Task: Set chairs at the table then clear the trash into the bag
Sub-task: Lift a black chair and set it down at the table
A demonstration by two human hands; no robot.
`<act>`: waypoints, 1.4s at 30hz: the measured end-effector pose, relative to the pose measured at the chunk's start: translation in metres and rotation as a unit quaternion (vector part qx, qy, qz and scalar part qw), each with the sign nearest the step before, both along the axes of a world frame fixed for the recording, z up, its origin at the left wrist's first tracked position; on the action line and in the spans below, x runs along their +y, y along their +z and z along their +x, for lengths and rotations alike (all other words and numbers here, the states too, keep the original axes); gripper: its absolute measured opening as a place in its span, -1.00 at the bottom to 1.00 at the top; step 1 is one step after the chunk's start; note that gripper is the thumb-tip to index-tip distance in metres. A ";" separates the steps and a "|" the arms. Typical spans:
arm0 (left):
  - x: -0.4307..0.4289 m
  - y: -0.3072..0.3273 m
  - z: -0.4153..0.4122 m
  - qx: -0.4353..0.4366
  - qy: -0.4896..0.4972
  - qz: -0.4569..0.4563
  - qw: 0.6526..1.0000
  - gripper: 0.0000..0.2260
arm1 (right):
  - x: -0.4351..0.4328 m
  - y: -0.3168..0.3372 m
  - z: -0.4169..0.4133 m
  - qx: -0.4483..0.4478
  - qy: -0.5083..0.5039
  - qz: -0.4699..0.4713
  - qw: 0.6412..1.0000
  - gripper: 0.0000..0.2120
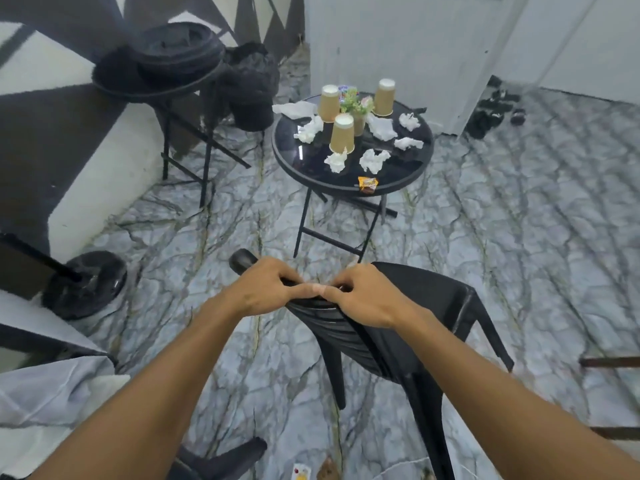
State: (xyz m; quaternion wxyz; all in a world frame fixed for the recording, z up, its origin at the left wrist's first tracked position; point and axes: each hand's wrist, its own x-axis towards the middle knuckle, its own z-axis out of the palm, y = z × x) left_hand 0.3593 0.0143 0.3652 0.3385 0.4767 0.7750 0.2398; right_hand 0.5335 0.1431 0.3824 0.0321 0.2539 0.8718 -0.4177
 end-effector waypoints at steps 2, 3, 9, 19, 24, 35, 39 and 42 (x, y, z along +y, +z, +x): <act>0.002 -0.003 0.004 0.018 -0.040 -0.016 0.999 -0.23 | -0.006 0.001 0.006 -0.015 -0.008 -0.004 1.000 -0.47; 0.002 -0.003 0.005 0.018 -0.055 -0.020 0.998 -0.23 | -0.009 0.000 0.012 -0.023 -0.004 0.004 1.000 -0.49; 0.012 -0.008 0.000 0.042 -0.109 -0.075 0.990 -0.34 | -0.016 -0.013 0.042 -0.016 -0.082 0.050 0.995 -0.53; 0.017 -0.015 0.038 0.101 -0.189 -0.008 0.977 -0.18 | -0.018 -0.013 0.063 0.023 -0.013 0.123 0.992 -0.71; 0.030 -0.016 0.034 0.078 -0.219 -0.004 0.973 -0.19 | -0.008 -0.008 0.087 -0.011 0.006 0.112 0.994 -0.61; 0.017 -0.029 0.037 0.136 -0.177 0.065 0.973 -0.21 | -0.022 -0.003 0.072 -0.031 0.086 0.283 0.955 -0.48; 0.013 -0.026 0.029 0.130 -0.153 0.073 0.977 -0.23 | -0.016 -0.003 0.063 0.006 0.136 0.298 0.945 -0.48; 0.005 -0.027 0.040 0.155 -0.160 0.081 0.971 -0.25 | -0.018 -0.008 0.075 0.035 0.135 0.299 0.944 -0.47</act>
